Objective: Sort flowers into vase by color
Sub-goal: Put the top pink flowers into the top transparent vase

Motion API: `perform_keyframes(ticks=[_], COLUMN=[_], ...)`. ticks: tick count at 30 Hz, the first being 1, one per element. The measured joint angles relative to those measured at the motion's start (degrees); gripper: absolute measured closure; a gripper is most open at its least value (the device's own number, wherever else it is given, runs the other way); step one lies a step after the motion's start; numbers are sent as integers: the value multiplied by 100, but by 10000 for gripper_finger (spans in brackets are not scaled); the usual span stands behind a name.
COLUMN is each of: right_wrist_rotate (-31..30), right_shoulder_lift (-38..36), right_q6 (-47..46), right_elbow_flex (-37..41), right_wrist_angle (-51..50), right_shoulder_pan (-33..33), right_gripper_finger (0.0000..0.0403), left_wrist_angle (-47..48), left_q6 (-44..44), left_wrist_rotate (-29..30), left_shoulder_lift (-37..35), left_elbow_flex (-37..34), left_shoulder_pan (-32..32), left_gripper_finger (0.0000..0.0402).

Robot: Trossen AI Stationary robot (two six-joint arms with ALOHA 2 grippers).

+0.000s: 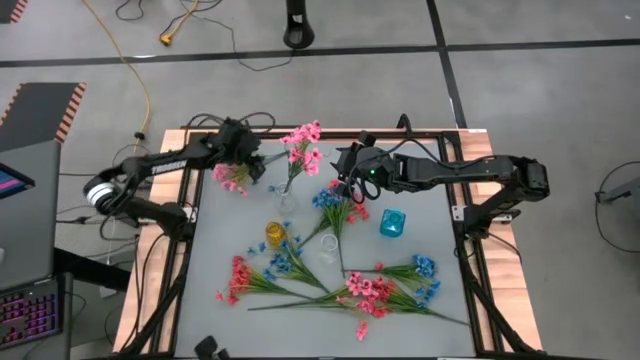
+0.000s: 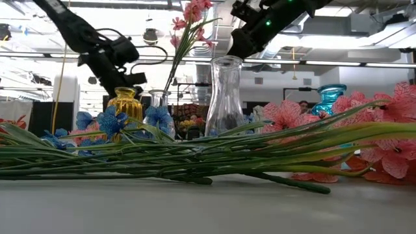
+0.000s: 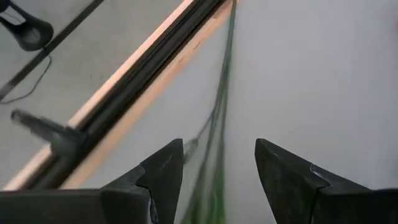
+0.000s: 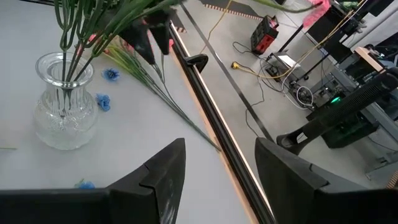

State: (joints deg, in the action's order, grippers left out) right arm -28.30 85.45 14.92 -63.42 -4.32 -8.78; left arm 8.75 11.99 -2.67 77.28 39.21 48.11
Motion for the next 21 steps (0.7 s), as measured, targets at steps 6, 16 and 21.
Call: perform_keyframes(ticks=[6, 16, 21], right_wrist_rotate=[1, 1, 3], right_shoulder_lift=[0, 0, 0], right_q6=[-5, -3, -1], right_elbow_flex=[0, 0, 0], right_wrist_angle=[0, -7, -11], right_shoulder_pan=[0, 7, 7], right_gripper_finger=[184, 184, 184], left_wrist_angle=[375, 1165, 1160], left_q6=[713, 1328, 1374], left_wrist_rotate=[-6, 4, 333], left_shoulder_lift=[847, 1846, 2107], left_elbow_flex=[760, 1439, 1439], left_shoulder_pan=[42, 42, 42], left_gripper_finger=[213, 213, 213])
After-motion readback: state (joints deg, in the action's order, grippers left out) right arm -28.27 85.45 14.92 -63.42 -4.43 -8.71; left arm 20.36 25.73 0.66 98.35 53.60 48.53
